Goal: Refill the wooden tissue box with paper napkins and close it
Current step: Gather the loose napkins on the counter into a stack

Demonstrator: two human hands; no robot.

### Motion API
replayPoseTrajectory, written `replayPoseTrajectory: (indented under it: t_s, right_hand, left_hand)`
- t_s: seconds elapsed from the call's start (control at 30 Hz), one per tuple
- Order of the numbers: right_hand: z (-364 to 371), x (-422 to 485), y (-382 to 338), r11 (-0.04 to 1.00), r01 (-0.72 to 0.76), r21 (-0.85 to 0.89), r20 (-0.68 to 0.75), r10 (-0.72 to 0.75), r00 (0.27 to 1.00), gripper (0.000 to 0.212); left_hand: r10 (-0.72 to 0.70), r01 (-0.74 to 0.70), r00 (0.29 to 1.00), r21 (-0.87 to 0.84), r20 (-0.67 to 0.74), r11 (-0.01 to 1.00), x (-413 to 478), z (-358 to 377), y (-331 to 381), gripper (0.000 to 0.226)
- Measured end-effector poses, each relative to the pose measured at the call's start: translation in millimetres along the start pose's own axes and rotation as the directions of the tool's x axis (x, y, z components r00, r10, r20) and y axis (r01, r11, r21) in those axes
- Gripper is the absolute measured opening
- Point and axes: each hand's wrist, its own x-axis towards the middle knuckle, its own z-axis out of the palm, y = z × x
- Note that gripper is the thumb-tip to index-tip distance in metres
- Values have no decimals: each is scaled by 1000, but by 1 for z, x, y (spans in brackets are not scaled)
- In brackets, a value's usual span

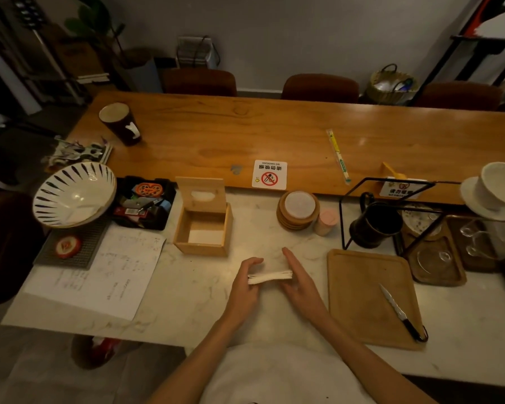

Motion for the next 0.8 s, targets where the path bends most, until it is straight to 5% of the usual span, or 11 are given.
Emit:
replayPoseTrajectory:
  t_s: [0.1,0.37,0.57,0.8]
  right_hand:
    - [-6,4,3,1000,23,-15,-98,-24,995,39]
    - [12,1,-2,987,-56,151,-37,62,997,68]
    - [7,0,-3,991,-14,135,-273,50,961,24]
    - [-7,1,8,993,81,-83,-226,-98,969,17]
  left_hand:
    - [-7,6,1000,-22,-28,1000,-1,-2,-1,39]
    - [11,-11,999,-2,-34,1000,3,5,-8,57]
    - [-22,21,998,-11,-55,1000,-1,-1,-6,37]
    - [26,-28,999,68,25,997,6,-17,-12,33]
